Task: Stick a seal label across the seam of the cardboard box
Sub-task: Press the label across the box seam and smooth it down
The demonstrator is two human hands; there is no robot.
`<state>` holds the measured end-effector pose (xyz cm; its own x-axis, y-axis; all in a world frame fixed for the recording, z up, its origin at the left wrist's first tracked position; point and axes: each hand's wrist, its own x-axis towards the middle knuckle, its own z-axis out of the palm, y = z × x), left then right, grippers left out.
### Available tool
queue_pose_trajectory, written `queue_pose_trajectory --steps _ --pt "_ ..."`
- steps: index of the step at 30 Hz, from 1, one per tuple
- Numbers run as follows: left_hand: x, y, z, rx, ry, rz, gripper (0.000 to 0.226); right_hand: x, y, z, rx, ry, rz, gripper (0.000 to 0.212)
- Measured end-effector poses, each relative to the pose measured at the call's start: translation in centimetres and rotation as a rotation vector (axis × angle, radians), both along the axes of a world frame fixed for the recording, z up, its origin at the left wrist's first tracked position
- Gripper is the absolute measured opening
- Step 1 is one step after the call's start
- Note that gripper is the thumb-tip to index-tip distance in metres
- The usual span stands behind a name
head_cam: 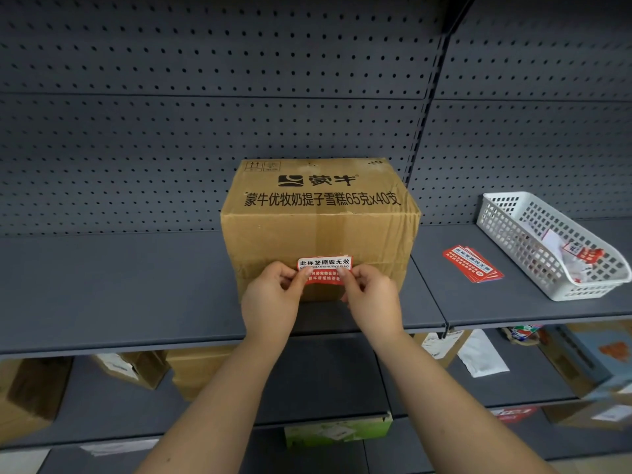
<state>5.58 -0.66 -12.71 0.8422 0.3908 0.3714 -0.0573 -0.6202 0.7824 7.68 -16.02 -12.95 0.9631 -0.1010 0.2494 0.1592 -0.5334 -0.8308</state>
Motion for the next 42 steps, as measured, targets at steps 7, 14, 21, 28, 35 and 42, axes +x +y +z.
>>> queue_pose_trajectory --steps 7,14,21,28,35,42 --pt "1.4 -0.1 0.2 -0.003 0.029 0.009 0.031 1.4 0.1 0.2 -0.031 0.001 0.000 0.030" --pt "2.6 1.0 -0.1 0.052 0.015 0.069 0.037 2.8 -0.4 0.1 -0.137 -0.044 -0.045 0.041" --pt "0.6 3.1 0.1 -0.003 -0.002 -0.019 0.033 2.8 -4.3 -0.6 -0.051 -0.086 -0.060 0.037" --pt "1.5 0.5 2.4 0.253 0.210 -0.485 0.008 1.7 -1.2 2.0 -0.434 -0.214 0.285 0.020" --pt "2.5 -0.3 3.4 0.282 0.231 -0.432 0.013 2.6 -0.7 3.6 -0.487 -0.202 0.262 0.017" --pt "0.7 3.9 2.1 0.080 0.095 -0.274 0.015 2.5 -5.4 3.1 -0.269 -0.146 0.146 0.020"
